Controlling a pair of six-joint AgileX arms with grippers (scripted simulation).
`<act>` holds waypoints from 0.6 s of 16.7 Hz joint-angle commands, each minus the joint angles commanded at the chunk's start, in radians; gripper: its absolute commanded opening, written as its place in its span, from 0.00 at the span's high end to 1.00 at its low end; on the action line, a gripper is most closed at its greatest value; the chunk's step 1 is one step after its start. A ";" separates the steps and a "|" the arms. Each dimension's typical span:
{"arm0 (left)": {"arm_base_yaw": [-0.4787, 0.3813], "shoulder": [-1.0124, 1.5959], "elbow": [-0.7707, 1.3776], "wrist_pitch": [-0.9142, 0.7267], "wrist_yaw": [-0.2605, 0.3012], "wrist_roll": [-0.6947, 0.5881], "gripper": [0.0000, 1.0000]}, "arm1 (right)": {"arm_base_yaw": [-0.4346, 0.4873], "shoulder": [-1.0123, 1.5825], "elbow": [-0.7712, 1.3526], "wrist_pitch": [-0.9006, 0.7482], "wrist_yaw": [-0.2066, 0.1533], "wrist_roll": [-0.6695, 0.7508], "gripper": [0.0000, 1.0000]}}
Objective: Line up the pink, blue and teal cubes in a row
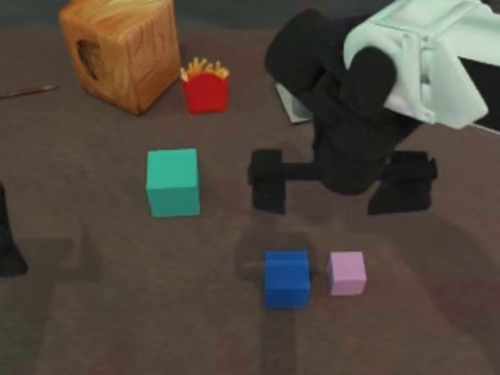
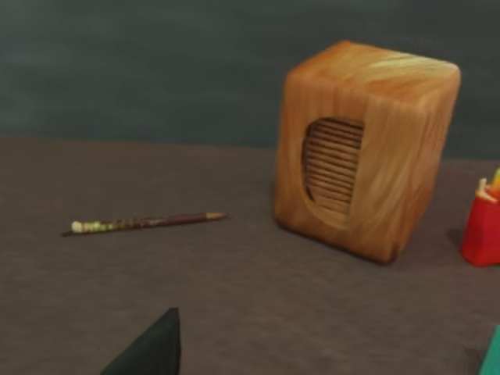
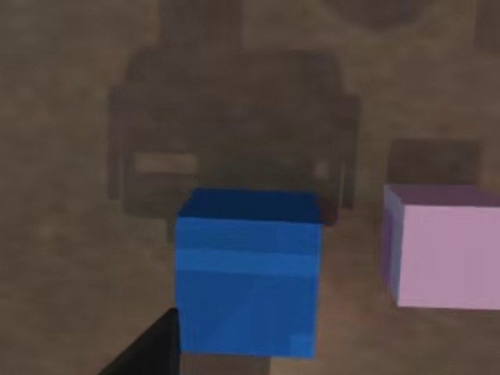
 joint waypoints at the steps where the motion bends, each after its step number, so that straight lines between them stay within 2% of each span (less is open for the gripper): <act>1: -0.014 0.070 0.069 -0.045 0.000 -0.017 0.00 | -0.028 -0.072 -0.053 0.035 0.016 -0.032 0.00; 6: -0.097 0.552 0.497 -0.323 -0.003 -0.114 0.00 | -0.204 -0.542 -0.411 0.246 0.073 -0.215 0.00; 10: -0.174 1.030 0.874 -0.578 -0.003 -0.198 0.00 | -0.367 -0.962 -0.768 0.450 0.081 -0.380 0.00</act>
